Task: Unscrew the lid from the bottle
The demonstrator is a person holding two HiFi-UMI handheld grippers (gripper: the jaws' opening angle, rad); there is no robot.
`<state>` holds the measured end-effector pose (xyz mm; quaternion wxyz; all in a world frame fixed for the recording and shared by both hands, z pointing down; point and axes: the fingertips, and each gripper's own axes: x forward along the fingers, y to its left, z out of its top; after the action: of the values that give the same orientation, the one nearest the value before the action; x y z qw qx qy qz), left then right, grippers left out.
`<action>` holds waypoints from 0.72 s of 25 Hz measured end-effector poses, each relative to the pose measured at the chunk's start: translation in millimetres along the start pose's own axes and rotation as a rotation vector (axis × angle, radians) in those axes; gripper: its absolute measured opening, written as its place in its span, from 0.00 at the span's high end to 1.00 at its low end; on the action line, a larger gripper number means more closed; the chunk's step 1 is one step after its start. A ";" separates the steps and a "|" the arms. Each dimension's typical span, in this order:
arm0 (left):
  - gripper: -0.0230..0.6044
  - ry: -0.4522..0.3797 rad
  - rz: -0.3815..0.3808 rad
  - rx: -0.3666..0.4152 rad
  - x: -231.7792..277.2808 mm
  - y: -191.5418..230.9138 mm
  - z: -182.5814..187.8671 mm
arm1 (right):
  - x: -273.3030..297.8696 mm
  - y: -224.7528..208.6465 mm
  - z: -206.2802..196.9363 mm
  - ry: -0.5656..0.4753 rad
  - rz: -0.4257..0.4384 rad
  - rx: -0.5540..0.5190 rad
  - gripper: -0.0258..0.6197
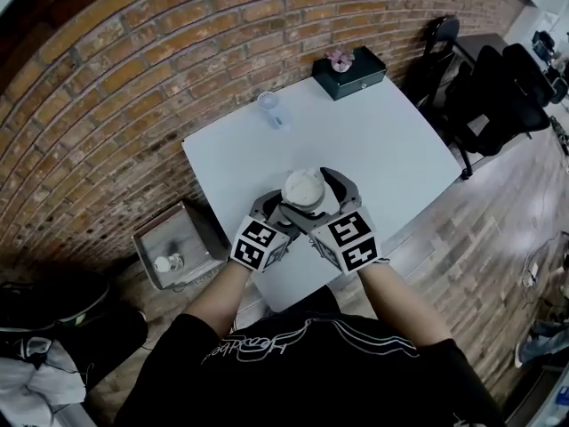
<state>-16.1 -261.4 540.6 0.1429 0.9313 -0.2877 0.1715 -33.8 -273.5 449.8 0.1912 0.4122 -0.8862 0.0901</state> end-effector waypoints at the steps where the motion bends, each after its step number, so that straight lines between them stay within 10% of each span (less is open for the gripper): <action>1: 0.39 -0.002 0.000 0.000 -0.1 0.1 -0.1 | 1.7 -1.3 -0.3 0.000 -0.007 0.003 0.29; 18: 0.39 0.026 -0.032 -0.024 -2.6 -0.3 -1.8 | 2.9 -5.8 0.8 0.008 0.022 -0.028 0.33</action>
<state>-18.4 -259.3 541.0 0.1604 0.9318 -0.2727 0.1777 -31.2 -279.5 450.2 0.1994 0.3995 -0.8911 0.0813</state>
